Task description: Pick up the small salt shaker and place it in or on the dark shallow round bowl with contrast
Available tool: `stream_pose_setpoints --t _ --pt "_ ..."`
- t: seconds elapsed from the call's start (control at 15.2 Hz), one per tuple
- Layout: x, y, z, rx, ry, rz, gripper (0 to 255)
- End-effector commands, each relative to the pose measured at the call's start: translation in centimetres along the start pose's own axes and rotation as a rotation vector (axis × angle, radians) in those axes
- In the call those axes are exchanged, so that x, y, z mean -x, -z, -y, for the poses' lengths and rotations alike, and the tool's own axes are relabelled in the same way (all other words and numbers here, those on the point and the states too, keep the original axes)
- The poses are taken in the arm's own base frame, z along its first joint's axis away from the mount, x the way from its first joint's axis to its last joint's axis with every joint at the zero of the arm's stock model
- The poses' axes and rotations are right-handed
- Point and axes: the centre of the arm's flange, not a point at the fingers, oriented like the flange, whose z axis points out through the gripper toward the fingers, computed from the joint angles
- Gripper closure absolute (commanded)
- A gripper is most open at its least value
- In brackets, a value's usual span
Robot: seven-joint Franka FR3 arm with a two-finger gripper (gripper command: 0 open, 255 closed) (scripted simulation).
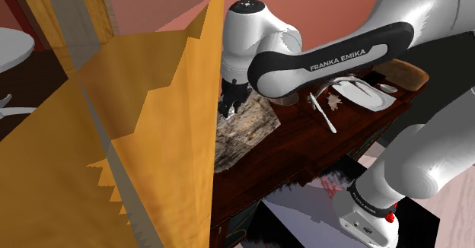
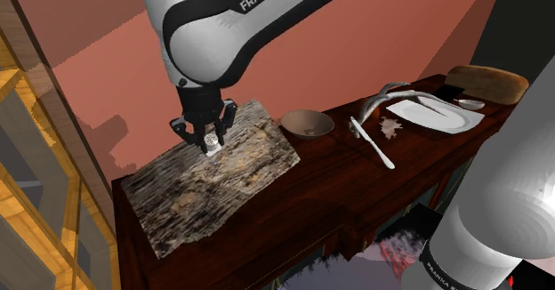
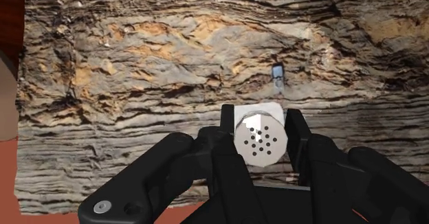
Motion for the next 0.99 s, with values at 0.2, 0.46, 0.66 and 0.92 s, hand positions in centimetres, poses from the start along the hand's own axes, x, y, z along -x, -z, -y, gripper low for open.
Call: stream_pose_setpoints --t 0.2,0.46,0.66,0.92 --pt "-0.5 2.6 -0.3 0.000 0.000 0.000 255" --pt "-0.9 4.7 -0.5 0.000 0.000 0.000 255" --pt "-1.0 5.7 -0.6 0.000 0.000 0.000 255" --pt "-1.9 5.5 -5.8 0.000 0.000 0.000 255"
